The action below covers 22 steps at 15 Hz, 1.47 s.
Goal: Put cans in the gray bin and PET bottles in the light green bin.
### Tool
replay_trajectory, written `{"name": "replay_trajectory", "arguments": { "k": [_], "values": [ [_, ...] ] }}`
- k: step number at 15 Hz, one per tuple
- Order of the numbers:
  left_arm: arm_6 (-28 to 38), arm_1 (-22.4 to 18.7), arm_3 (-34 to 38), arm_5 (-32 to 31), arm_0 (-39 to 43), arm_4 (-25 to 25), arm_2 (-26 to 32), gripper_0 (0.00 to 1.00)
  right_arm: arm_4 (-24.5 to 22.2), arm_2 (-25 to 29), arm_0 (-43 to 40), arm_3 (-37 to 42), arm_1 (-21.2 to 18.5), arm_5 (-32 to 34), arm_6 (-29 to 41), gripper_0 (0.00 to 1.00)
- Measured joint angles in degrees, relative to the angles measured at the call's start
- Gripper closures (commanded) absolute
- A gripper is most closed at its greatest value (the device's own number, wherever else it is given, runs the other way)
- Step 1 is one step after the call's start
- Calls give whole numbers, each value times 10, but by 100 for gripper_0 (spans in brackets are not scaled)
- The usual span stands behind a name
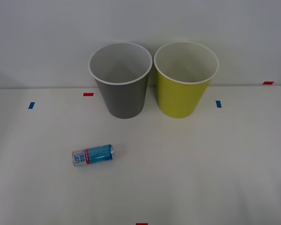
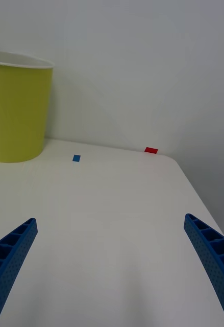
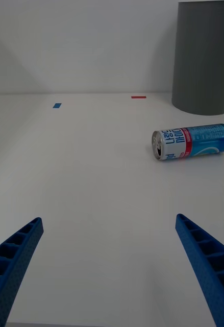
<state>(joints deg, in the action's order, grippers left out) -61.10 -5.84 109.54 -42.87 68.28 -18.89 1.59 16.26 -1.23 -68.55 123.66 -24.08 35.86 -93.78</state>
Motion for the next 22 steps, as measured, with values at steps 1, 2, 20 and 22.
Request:
{"name": "replay_trajectory", "arguments": {
  "k": [1, 2, 20, 22],
  "values": [
    [-3, -11, 0, 0, -5, 3, -2, 0, 0, 0, 0, 0, 0, 0, 0, 0],
    [-6, -28, 1, 0, -13, 9, -5, 0, 0, 0, 0, 0, 0, 0, 0, 0],
    [-42, -356, 42, 135, -176, 66, -76, 0, 0, 0, 0, 0, 0, 0, 0, 0],
    [-42, -386, 71, 188, -189, 61, -78, 0, 0, 0, 0, 0, 0, 0, 0, 0]
  ]
}}
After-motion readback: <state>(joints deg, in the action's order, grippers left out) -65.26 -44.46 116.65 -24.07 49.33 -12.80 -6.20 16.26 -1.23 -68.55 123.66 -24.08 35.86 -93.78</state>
